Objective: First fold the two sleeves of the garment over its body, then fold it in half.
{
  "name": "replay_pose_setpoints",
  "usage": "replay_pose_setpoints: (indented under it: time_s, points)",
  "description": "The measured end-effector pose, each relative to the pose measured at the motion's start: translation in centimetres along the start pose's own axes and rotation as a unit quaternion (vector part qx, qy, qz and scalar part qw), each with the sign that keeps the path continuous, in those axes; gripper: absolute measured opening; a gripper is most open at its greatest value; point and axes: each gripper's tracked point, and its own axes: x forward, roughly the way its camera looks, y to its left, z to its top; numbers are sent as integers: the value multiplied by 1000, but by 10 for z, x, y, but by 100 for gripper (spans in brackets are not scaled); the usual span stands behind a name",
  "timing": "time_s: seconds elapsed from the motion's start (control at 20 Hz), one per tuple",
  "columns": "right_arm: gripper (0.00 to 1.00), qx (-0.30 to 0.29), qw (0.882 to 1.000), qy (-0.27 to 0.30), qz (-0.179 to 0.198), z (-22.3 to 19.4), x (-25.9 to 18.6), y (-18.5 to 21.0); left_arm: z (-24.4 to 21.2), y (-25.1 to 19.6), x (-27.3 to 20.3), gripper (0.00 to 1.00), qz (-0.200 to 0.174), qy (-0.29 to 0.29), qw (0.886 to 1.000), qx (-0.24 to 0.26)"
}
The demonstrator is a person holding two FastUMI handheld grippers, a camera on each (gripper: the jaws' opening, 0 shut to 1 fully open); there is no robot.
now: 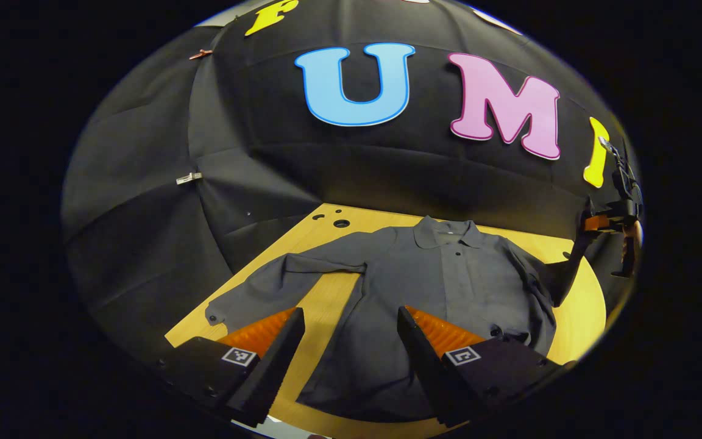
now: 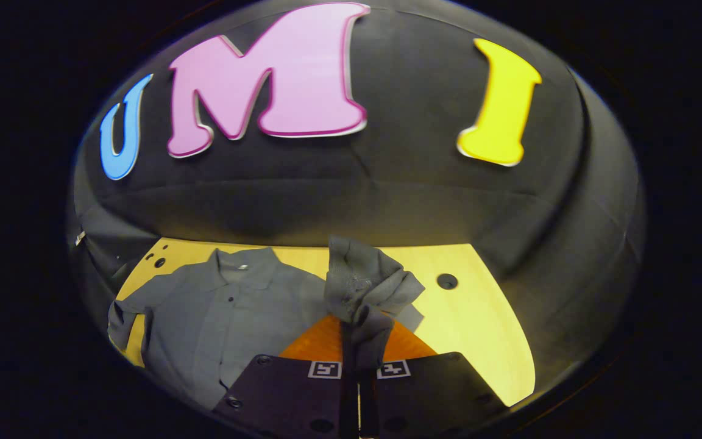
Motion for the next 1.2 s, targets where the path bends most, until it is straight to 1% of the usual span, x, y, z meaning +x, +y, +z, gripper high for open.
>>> replay_pose_setpoints:
  time_s: [0.1,0.2,0.25,0.4,0.55,0.6,0.7,0.75,0.8,0.85,0.95,1.0,1.1,1.15,1.2]
  points:
    - [0,-23,999,-1,27,5,3,41,-4,15,0,96,8,2,1000,-4]
    - [0,-38,998,0,57,8,9,87,-7,34,0,96,24,6,1000,-12]
    - [6,-45,996,2,72,9,14,109,-6,46,0,96,37,4,999,-16]
    - [6,-75,991,8,108,10,20,171,-13,76,0,96,64,9,997,-40]
    - [6,-86,985,23,150,-3,22,239,-15,108,-4,96,88,11,995,-53]
    - [0,-91,983,26,160,-7,23,256,-17,118,-7,97,97,9,994,-51]
    - [0,-101,977,34,186,-21,24,296,-20,137,-11,96,112,8,992,-51]
    - [6,-108,974,38,196,-29,24,315,-24,146,-13,96,118,10,991,-55]
    - [6,-114,971,44,207,-37,23,333,-27,155,-14,96,125,14,990,-58]
    - [0,-120,968,51,216,-47,23,350,-30,164,-15,96,133,18,989,-61]
    - [0,-133,964,59,225,-61,28,376,-38,180,-19,97,149,26,986,-69]
    - [6,-140,963,61,224,-67,32,386,-42,184,-23,96,155,30,985,-74]
    - [6,-148,962,71,217,-81,42,402,-52,196,-27,96,166,40,982,-81]
    - [0,-148,962,77,215,-90,46,410,-57,201,-27,97,169,43,981,-83]
    - [0,-147,961,86,216,-97,51,417,-62,205,-25,96,173,46,980,-85]
